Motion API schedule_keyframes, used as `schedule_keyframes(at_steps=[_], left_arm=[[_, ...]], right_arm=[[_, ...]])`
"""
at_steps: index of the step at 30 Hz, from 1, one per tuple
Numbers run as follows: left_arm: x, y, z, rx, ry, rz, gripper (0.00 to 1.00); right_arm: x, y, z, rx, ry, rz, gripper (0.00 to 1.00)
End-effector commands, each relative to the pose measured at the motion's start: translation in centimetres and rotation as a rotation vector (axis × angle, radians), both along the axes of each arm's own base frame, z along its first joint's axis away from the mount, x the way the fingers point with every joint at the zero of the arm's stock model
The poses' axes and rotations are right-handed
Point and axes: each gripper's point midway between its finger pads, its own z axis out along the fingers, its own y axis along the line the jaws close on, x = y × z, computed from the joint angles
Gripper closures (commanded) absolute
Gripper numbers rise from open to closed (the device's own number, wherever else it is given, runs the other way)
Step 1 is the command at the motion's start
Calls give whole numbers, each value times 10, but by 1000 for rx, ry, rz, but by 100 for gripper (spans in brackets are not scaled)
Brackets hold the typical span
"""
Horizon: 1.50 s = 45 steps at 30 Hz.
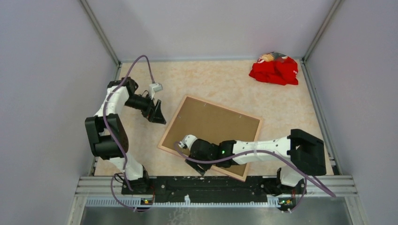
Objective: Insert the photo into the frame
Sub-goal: Turn over the photo frame at the center of the board.
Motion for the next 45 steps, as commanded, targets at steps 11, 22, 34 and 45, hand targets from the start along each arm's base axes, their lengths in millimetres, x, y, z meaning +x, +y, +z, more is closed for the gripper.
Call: schedule_keyframes(at_steps=[11, 22, 34, 45], left_arm=[[-30, -11, 34, -44, -186, -63, 1], [-64, -26, 37, -124, -431, -274, 1], [-83, -29, 47, 69, -1071, -553, 1], [-64, -66, 68, 276, -1578, -789, 2]], right_arm=[[12, 3, -38, -76, -128, -23, 53], [22, 6, -23, -101, -170, -41, 100], [73, 23, 95, 215, -125, -69, 100], [81, 38, 161, 336, -66, 7, 100]])
